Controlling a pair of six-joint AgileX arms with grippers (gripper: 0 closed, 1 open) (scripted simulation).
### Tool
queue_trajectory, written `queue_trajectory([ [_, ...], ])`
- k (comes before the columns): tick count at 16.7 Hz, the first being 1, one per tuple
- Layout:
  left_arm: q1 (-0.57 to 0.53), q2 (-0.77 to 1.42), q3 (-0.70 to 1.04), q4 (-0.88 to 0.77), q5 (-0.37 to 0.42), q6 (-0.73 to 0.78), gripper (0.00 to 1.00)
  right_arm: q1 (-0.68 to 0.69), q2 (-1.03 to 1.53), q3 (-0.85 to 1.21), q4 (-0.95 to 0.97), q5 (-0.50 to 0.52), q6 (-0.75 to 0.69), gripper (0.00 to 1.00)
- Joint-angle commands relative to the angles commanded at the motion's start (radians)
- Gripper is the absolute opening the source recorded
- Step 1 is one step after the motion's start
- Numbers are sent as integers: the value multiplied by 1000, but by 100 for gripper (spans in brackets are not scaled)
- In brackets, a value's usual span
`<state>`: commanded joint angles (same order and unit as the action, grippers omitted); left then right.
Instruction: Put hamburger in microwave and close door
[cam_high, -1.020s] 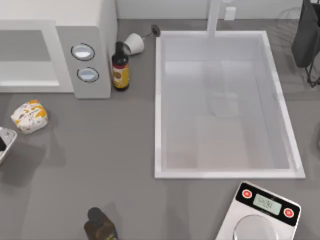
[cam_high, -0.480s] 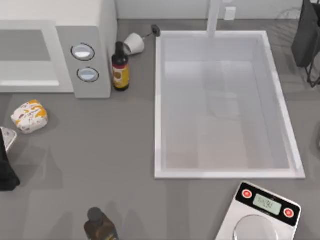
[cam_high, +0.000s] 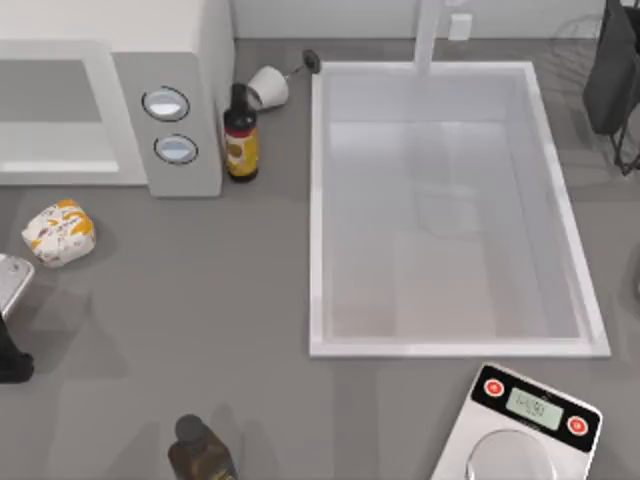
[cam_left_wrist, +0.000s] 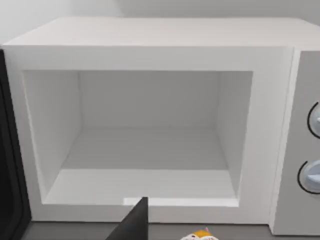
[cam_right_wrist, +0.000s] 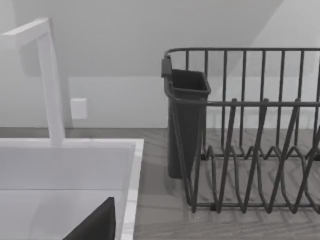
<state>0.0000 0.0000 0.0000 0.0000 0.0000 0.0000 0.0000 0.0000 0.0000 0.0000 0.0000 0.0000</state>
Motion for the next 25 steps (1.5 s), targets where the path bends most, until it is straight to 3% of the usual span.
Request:
queue_trajectory([
  [8, 0, 0, 0, 0, 0, 0, 2, 0, 0, 0, 0, 0, 0, 100],
  [19, 17, 7, 0, 6, 17, 0, 0, 0, 0, 0, 0, 0, 0, 100],
  [25, 248, 72, -1, 73, 247, 1, 0, 0, 0, 0, 0, 0, 0, 100],
])
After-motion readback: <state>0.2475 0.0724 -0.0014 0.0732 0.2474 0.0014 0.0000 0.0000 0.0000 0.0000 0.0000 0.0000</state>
